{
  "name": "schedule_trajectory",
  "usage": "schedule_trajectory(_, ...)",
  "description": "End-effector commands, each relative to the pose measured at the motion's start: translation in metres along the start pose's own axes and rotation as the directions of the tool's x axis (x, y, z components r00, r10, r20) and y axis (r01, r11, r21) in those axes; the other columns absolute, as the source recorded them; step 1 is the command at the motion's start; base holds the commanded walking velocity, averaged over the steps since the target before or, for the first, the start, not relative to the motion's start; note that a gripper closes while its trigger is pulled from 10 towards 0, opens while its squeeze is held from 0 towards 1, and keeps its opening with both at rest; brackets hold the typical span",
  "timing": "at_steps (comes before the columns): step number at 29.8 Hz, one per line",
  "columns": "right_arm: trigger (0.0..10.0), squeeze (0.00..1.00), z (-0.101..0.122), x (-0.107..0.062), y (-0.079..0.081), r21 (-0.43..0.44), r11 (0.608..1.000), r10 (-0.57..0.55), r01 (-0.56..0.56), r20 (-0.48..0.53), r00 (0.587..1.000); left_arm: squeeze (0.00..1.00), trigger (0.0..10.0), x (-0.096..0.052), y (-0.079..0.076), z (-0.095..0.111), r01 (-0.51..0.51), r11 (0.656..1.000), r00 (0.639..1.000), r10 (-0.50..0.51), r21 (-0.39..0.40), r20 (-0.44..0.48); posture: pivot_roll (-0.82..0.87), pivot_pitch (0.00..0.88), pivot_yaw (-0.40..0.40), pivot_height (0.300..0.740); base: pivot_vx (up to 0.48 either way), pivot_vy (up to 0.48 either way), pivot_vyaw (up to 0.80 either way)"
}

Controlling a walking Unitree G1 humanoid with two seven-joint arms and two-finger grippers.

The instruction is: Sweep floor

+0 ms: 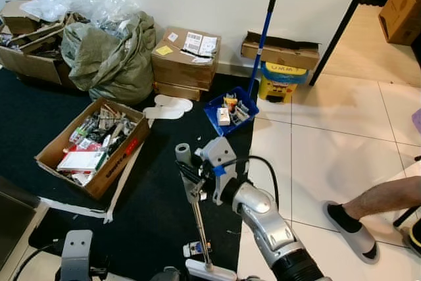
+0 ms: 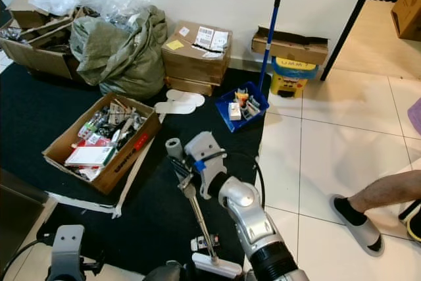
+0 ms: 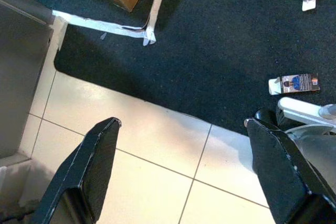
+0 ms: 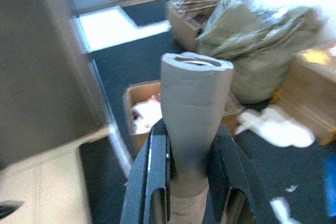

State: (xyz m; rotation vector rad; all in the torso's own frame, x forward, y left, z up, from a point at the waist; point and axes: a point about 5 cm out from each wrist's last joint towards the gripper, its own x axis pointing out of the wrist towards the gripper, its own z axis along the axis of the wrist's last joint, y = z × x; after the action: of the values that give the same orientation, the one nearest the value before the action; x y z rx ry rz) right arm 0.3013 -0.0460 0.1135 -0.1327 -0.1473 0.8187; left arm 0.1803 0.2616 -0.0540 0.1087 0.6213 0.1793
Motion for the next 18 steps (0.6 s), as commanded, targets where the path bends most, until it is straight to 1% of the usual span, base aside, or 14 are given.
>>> schedule_trajectory(1, 10.0, 0.00, 0.005, 0.000, -0.002, -0.038, 0.999, -0.021, 0.024, 0.059, 0.998, 0.00, 10.0, -0.007, 0.009, -0.011, -0.006, 1.000, 0.999, 0.007, 0.027, -0.032, 0.10, 0.298, 0.047, 0.740, 0.000, 0.000, 0.00)
schedule_trajectory(2, 10.0, 0.00, 0.006, 0.001, -0.006, -0.036, 0.998, -0.051, 0.054, 0.089, 0.995, 0.00, 10.0, -0.007, 0.009, -0.011, -0.005, 1.000, 0.999, 0.006, 0.028, -0.031, 0.10, 0.300, 0.048, 0.740, 0.000, 0.000, 0.00)
schedule_trajectory(3, 10.0, 0.00, 0.006, 0.001, -0.006, -0.036, 0.998, -0.051, 0.054, 0.089, 0.995, 0.00, 10.0, -0.007, 0.009, -0.011, -0.005, 1.000, 0.999, 0.006, 0.028, -0.031, 0.10, 0.300, 0.048, 0.740, 0.000, 0.000, 0.00)
schedule_trajectory(4, 10.0, 0.00, 0.008, 0.001, -0.010, -0.055, 0.994, -0.087, 0.093, 0.117, 0.989, 0.00, 10.0, -0.007, 0.008, -0.011, 0.000, 0.999, 1.000, 0.001, 0.032, -0.029, 0.11, 0.301, 0.047, 0.740, 0.000, 0.000, 0.00)
schedule_trajectory(5, 10.0, 0.00, 0.008, 0.001, -0.010, -0.055, 0.994, -0.087, 0.093, 0.117, 0.989, 0.00, 10.0, -0.007, 0.008, -0.011, 0.000, 0.999, 1.000, 0.001, 0.032, -0.029, 0.11, 0.301, 0.047, 0.740, 0.000, 0.000, 0.00)
schedule_trajectory(6, 10.0, 0.00, 0.011, 0.002, -0.015, -0.096, 0.986, -0.121, 0.135, 0.145, 0.982, 0.00, 10.0, -0.008, 0.008, -0.011, 0.005, 0.999, 1.000, -0.004, 0.036, -0.025, 0.11, 0.301, 0.046, 0.740, 0.000, 0.000, 0.00)
schedule_trajectory(8, 10.0, 0.00, 0.021, 0.003, -0.024, -0.124, 0.961, -0.213, 0.248, 0.241, 0.947, 0.00, 10.0, -0.008, 0.007, -0.011, 0.010, 0.999, 1.000, -0.010, 0.042, -0.020, 0.11, 0.300, 0.046, 0.740, 0.000, 0.000, 0.00)
schedule_trajectory(9, 10.0, 0.00, 0.021, 0.003, -0.024, -0.124, 0.961, -0.213, 0.248, 0.241, 0.947, 0.00, 10.0, -0.008, 0.007, -0.011, 0.010, 0.999, 1.000, -0.010, 0.042, -0.020, 0.11, 0.300, 0.046, 0.740, 0.000, 0.000, 0.00)
schedule_trajectory(10, 10.0, 0.00, 0.026, 0.003, -0.028, -0.151, 0.946, -0.239, 0.287, 0.273, 0.932, 0.00, 10.0, -0.008, 0.007, -0.011, 0.012, 0.999, 1.000, -0.011, 0.043, -0.018, 0.11, 0.300, 0.046, 0.740, 0.000, 0.000, 0.00)
schedule_trajectory(11, 10.0, 0.00, 0.026, 0.003, -0.028, -0.151, 0.946, -0.239, 0.287, 0.273, 0.932, 0.00, 10.0, -0.008, 0.007, -0.011, 0.012, 0.999, 1.000, -0.011, 0.043, -0.018, 0.11, 0.300, 0.046, 0.740, 0.000, 0.000, 0.00)
schedule_trajectory(12, 10.0, 0.00, 0.032, 0.005, -0.033, -0.181, 0.930, -0.255, 0.319, 0.306, 0.917, 0.00, 10.0, -0.008, 0.007, -0.011, 0.014, 0.999, 1.000, -0.013, 0.045, -0.017, 0.11, 0.299, 0.047, 0.740, 0.000, 0.000, 0.00)
schedule_trajectory(13, 10.0, 0.00, 0.032, 0.005, -0.033, -0.181, 0.930, -0.255, 0.319, 0.306, 0.917, 0.00, 10.0, -0.008, 0.007, -0.011, 0.014, 0.999, 1.000, -0.013, 0.045, -0.017, 0.11, 0.299, 0.047, 0.740, 0.000, 0.000, 0.00)
schedule_trajectory(16, 10.0, 0.00, 0.054, 0.010, -0.047, -0.247, 0.889, -0.265, 0.386, 0.410, 0.873, 0.00, 10.0, -0.008, 0.006, -0.010, 0.019, 0.999, 1.000, -0.018, 0.047, -0.013, 0.11, 0.292, 0.043, 0.740, 0.000, 0.000, 0.00)
schedule_trajectory(18, 10.0, 0.00, 0.058, 0.011, -0.049, -0.255, 0.882, -0.265, 0.397, 0.429, 0.864, 0.00, 10.0, -0.008, 0.006, -0.010, 0.020, 0.999, 1.000, -0.019, 0.047, -0.012, 0.11, 0.292, 0.043, 0.740, 0.000, 0.000, 0.00)
